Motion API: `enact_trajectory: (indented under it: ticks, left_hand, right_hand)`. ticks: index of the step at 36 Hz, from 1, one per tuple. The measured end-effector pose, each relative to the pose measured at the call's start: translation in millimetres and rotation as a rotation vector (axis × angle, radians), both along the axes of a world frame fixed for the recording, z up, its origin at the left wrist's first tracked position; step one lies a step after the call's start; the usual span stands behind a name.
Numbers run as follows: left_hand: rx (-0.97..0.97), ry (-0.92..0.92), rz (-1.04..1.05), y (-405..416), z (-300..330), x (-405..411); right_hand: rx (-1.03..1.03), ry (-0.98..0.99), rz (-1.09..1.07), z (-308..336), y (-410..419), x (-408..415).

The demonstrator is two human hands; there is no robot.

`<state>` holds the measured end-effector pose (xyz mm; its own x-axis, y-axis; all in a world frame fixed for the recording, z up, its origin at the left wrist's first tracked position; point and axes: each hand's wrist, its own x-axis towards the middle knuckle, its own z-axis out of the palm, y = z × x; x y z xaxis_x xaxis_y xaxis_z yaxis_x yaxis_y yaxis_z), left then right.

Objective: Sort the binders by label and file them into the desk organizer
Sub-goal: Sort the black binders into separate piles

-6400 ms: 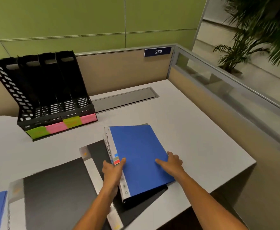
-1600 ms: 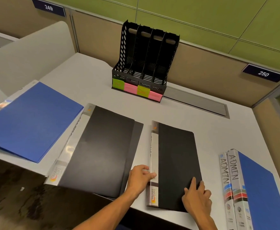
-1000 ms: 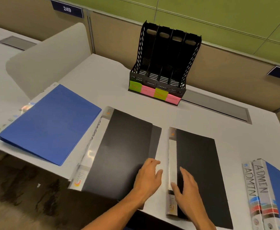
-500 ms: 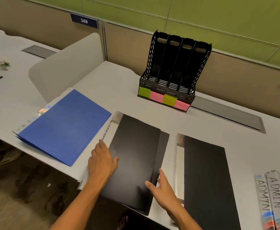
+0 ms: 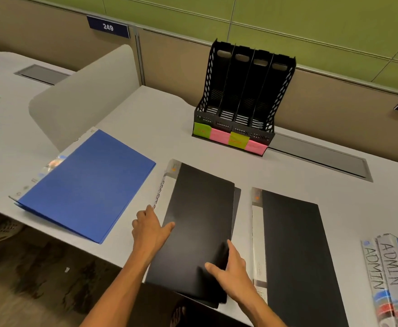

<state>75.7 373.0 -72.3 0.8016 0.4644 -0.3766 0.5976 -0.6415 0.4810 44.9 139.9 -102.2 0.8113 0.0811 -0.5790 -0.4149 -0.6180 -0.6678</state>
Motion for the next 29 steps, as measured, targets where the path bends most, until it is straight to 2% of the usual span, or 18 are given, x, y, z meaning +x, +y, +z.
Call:
enact_trajectory:
  ticks: [10,18,23,29]
  left_hand:
    - [-0.087,0.021,-0.001,-5,12,-9]
    - [-0.219,-0.065,-0.005,-16,15,-20]
    - [-0.202,-0.026,0.049,-23,16,-24]
    - [-0.348,-0.055,0.125,-26,14,-30]
  right_hand:
    - [0.078,0.003,-0.016,3,-13,1]
    - [0.207,0.009,-0.140,7,-26,0]
    - [0.235,0.009,-0.160,6,-34,-5]
    - [0.239,-0.007,-0.172,10,-43,-7]
